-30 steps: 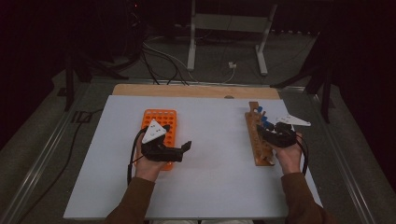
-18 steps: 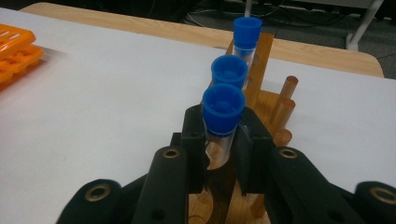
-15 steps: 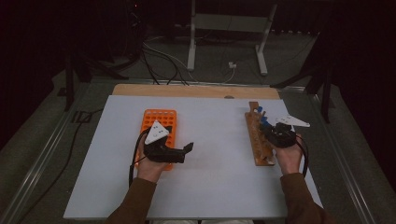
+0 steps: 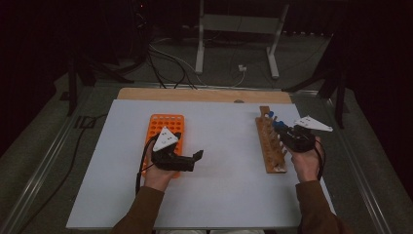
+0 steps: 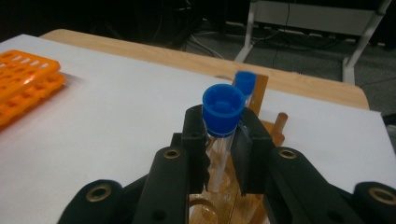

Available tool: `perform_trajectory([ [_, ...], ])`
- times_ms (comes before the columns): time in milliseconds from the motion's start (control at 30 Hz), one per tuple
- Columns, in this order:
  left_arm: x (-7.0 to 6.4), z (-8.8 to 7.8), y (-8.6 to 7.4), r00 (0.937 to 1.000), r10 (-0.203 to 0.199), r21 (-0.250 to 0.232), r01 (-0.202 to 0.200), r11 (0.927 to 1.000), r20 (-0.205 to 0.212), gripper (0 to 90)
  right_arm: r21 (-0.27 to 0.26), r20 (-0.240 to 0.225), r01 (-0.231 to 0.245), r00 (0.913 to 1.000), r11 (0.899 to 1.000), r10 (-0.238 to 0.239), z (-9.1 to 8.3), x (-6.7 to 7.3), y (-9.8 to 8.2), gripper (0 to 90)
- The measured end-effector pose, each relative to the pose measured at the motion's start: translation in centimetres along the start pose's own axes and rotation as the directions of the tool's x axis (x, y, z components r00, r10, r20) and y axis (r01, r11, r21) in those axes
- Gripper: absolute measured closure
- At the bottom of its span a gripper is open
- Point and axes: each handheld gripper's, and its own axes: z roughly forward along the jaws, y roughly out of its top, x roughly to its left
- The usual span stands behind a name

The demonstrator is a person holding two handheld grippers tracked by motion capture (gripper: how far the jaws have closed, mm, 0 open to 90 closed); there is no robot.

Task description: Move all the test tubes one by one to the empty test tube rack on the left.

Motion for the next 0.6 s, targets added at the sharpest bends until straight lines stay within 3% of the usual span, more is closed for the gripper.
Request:
perform_trajectory([
  [300,-0.2,0.2,-0.1,1.0,0.002,0.004,-0.002,1.0,0.006,0.9,-0.05,-0.001,0.018,0.9998,0.999,-0.018,-1.6,0.4,1.4,76.2],
  [600,-0.9,0.6,-0.1,0.9998,0.008,0.009,-0.008,0.9999,0.019,1.1,-0.067,-0.038,0.034,0.9986,0.997,-0.037,-2.0,1.5,2.0,76.2],
])
